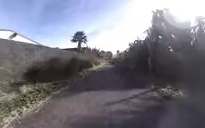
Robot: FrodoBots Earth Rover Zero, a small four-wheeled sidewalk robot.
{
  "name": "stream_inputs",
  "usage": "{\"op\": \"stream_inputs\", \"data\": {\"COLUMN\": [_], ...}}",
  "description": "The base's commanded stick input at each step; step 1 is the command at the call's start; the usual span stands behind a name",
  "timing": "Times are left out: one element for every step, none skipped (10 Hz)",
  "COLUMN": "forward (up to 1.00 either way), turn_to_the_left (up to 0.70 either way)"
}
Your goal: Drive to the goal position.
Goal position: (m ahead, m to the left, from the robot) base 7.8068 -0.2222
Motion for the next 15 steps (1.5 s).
{"op": "stream_inputs", "data": {"forward": [0.45,0.45,0.45,0.45,0.45,0.45,0.45,0.45,0.45,0.45,0.45,0.45,0.45,0.45,0.45], "turn_to_the_left": [0.00,0.00,0.00,0.00,0.00,0.00,0.00,0.00,0.00,0.00,0.00,0.00,0.00,0.00,0.00]}}
